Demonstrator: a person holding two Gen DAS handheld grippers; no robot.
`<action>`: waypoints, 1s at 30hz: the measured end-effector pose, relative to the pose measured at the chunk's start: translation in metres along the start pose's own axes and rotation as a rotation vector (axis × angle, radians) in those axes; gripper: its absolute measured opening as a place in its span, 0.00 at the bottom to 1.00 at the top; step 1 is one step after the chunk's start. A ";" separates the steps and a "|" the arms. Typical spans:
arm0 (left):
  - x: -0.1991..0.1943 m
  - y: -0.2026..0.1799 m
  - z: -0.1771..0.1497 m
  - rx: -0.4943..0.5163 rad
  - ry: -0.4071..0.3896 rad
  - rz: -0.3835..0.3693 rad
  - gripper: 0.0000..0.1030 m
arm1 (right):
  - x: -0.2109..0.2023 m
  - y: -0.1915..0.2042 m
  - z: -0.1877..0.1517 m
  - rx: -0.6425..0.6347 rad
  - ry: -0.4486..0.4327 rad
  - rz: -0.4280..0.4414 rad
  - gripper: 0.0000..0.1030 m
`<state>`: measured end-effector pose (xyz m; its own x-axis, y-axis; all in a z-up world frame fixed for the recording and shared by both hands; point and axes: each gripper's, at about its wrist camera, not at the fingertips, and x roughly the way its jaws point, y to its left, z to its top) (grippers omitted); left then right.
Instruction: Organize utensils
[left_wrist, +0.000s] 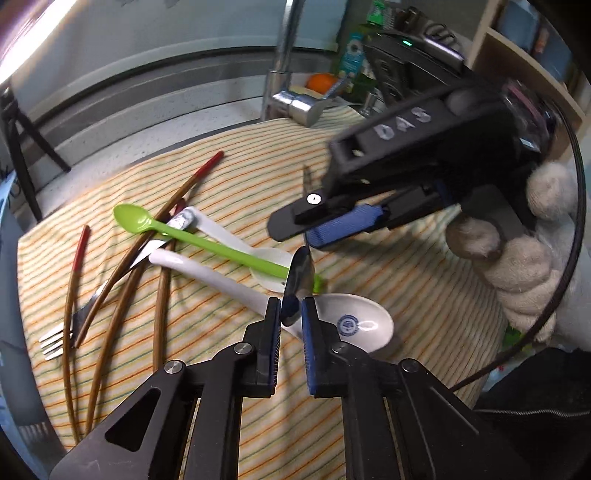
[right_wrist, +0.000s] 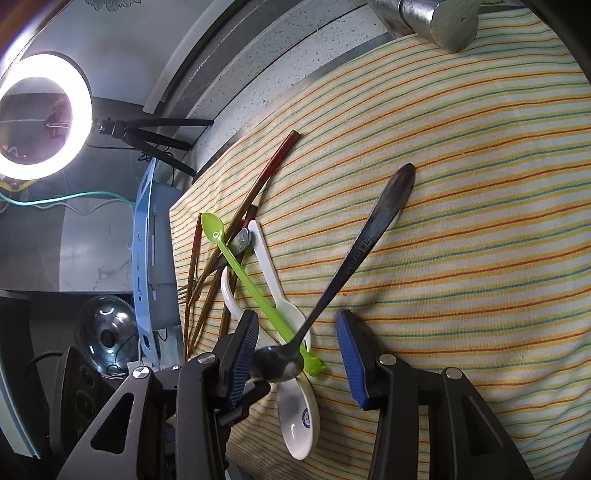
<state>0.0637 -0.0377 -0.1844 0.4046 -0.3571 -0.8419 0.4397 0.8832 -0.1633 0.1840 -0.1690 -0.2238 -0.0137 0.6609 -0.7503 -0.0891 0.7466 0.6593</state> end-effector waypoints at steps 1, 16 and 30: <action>0.001 -0.006 0.000 0.022 0.003 -0.006 0.10 | 0.000 0.000 0.000 -0.005 0.002 -0.005 0.38; 0.006 -0.015 0.002 -0.025 0.047 -0.024 0.21 | -0.009 -0.014 0.002 -0.014 0.016 -0.026 0.29; 0.029 -0.017 0.013 0.009 0.069 0.037 0.37 | -0.012 -0.021 0.016 0.026 -0.021 -0.040 0.29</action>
<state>0.0787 -0.0673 -0.1993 0.3649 -0.3024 -0.8806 0.4328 0.8925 -0.1272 0.2021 -0.1917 -0.2276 0.0100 0.6321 -0.7748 -0.0631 0.7737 0.6304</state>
